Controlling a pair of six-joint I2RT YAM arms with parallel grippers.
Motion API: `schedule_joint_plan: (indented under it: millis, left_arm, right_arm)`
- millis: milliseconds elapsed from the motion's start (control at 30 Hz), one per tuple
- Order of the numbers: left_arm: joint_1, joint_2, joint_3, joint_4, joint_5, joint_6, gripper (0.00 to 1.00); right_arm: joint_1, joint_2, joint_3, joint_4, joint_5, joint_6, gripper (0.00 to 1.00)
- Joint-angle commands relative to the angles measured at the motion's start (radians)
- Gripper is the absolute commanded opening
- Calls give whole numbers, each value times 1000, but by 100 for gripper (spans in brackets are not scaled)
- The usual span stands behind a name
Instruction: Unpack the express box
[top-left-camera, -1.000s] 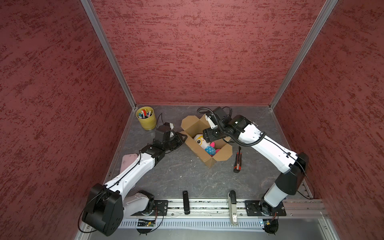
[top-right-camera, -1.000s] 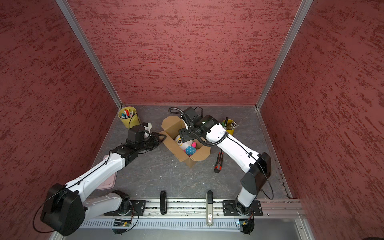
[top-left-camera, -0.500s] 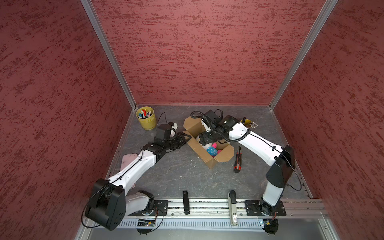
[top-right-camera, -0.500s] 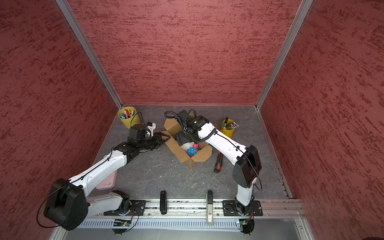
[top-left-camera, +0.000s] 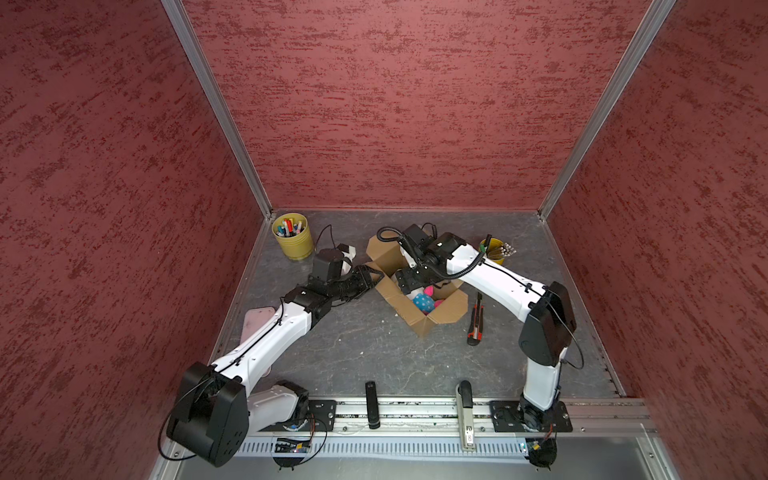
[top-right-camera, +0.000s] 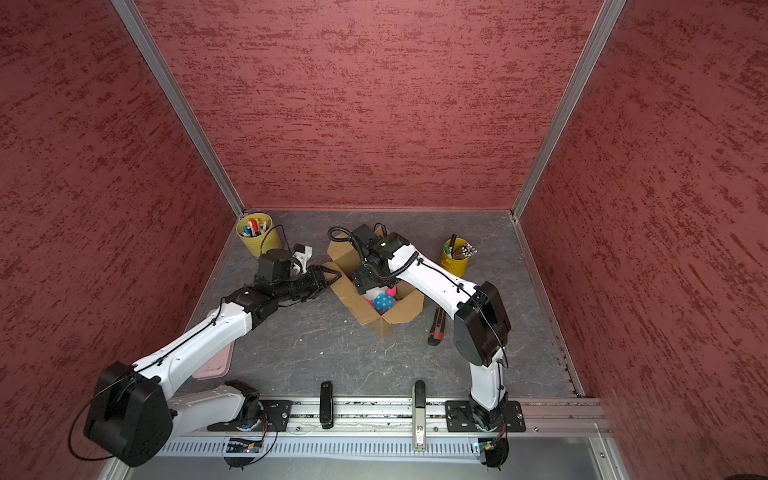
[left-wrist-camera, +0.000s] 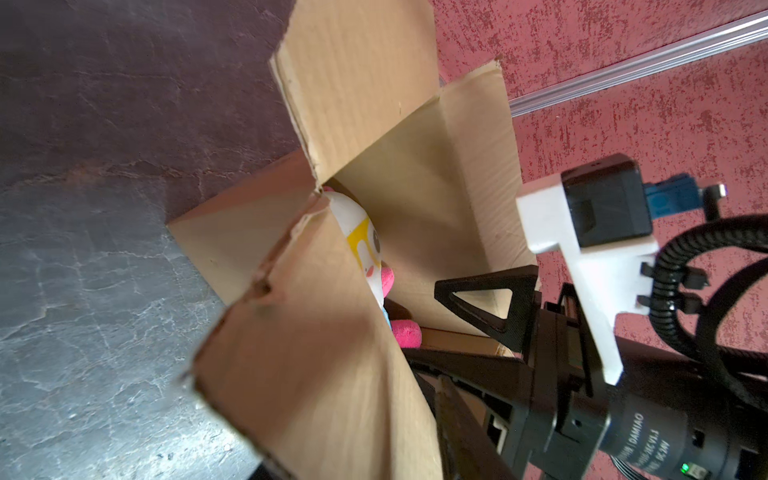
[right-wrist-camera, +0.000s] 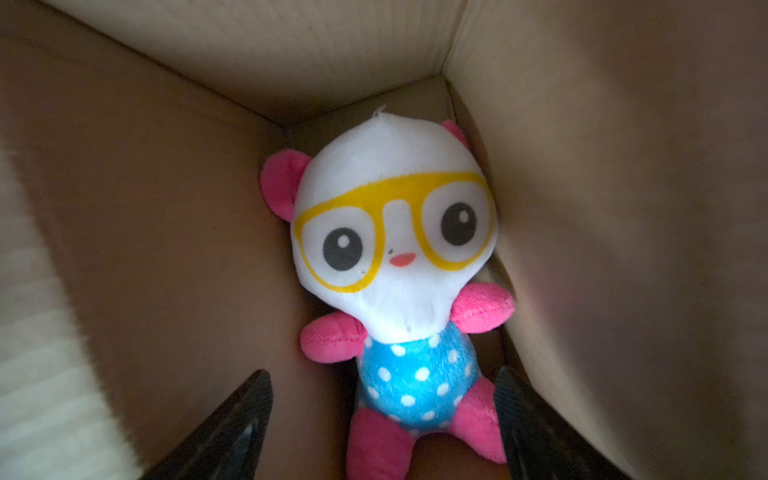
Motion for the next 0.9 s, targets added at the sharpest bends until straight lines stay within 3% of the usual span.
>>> schedule_joint_plan:
  millis: [0, 533, 867]
  left_arm:
    - [-9, 9, 32, -9, -11, 18, 44]
    - [-33, 35, 49, -19, -33, 16, 43]
    - [-39, 41, 53, -24, -37, 17, 43]
  right_arm:
    - [-9, 19, -16, 13, -28, -60, 86]
    - [-22, 76, -64, 33, -85, -174, 84]
    - [-33, 107, -92, 65, -101, -183, 84]
